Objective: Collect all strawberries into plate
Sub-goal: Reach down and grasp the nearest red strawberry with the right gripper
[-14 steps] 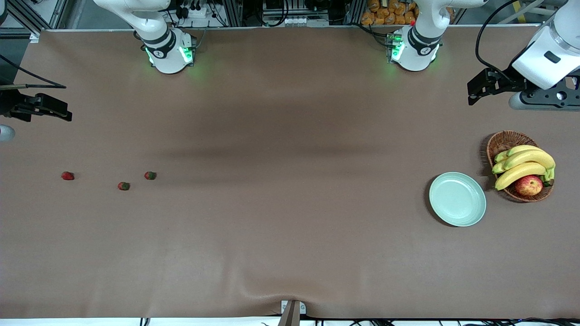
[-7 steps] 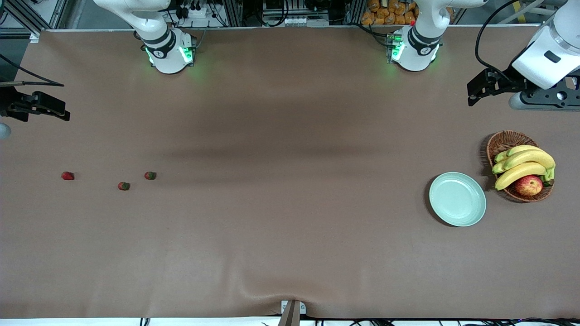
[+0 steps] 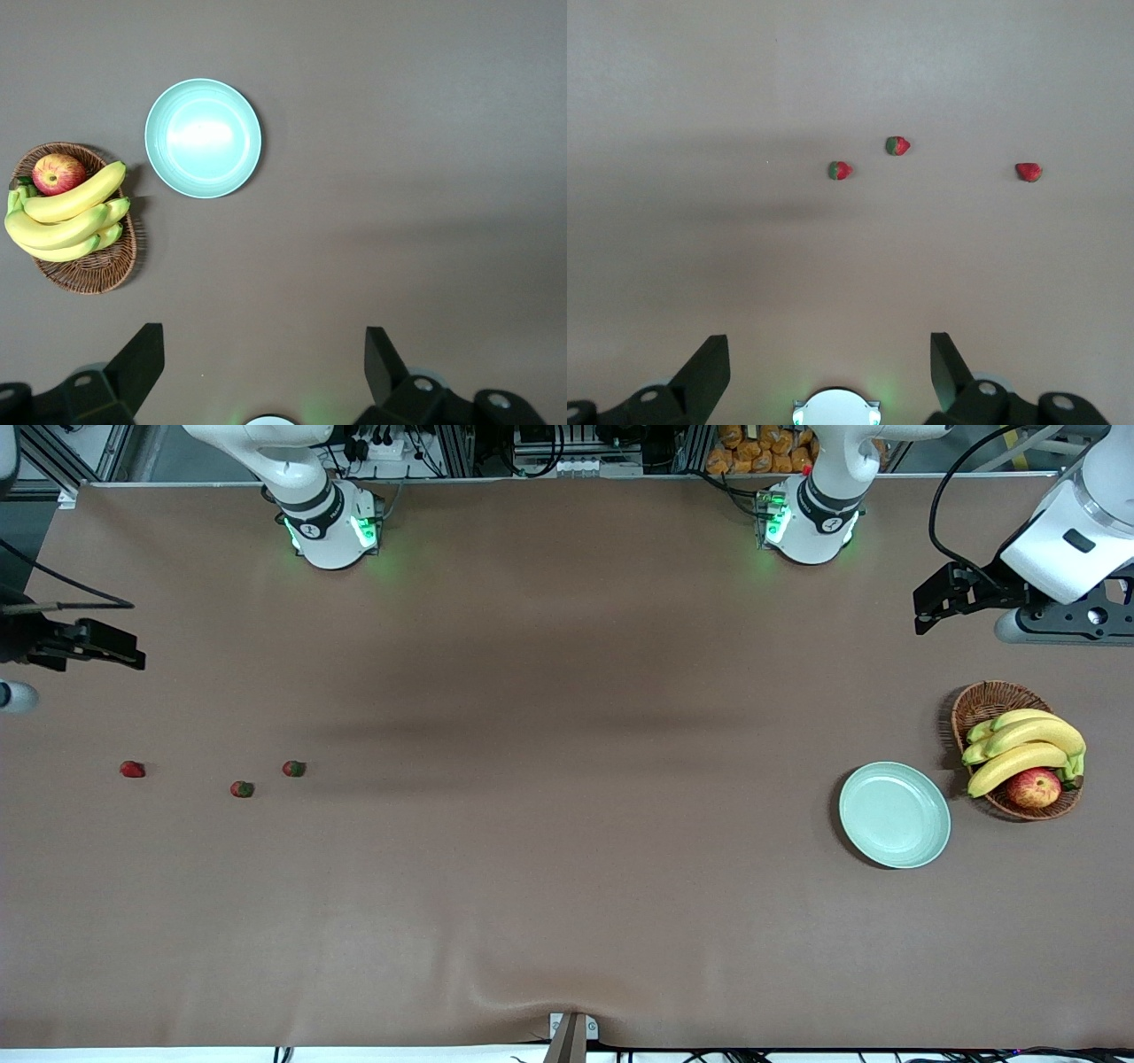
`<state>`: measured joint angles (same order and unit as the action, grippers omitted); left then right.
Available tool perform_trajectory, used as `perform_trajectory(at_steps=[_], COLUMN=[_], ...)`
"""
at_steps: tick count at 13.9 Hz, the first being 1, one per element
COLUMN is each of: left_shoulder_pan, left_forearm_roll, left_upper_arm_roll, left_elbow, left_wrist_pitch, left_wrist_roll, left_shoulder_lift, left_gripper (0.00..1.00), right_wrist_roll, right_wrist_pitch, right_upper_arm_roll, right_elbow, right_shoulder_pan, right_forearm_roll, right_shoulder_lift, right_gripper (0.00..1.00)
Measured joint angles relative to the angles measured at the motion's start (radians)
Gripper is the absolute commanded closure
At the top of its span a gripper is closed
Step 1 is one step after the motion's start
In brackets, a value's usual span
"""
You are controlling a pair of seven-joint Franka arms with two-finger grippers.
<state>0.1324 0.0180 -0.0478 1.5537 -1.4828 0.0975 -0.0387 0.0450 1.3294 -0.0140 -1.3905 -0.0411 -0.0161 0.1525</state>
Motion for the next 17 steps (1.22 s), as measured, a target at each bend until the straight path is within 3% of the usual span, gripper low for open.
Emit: perform_trajectory(at_steps=[3,6,10,17], left_shoulder_pan=[0.001,0.001,-0.001,-0.003], left_forearm_roll=[0.0,0.0,0.0,0.0], left_upper_arm_roll=[0.0,-0.001,0.0,0.001], left_elbow=[0.0,0.0,0.0,0.0], left_wrist_pitch=[-0.003,-0.006,-0.007,-0.007], left_wrist_roll=[0.0,0.0,0.0,0.0], left_shoulder_lift=[0.0,0.0,0.0,0.001], left_gripper=[0.0,0.0,0.0,0.0], right_wrist_roll=[0.0,0.003,0.01,0.01], right_wrist_pitch=[0.003,0.06,0.23,0.514], right_upper_arm_roll=[0.003,0.007,0.01,0.002], right_elbow=[-0.049,-0.101,-0.172,-0.216], right_shoulder_pan=[-0.013,-0.095,-0.173,-0.173], right_forearm_roll=[-0.003,-0.006,-0.006,-0.006], right_shoulder_lift=[0.041,0.105,0.209,0.4], right_gripper=[0.0,0.0,0.0,0.0])
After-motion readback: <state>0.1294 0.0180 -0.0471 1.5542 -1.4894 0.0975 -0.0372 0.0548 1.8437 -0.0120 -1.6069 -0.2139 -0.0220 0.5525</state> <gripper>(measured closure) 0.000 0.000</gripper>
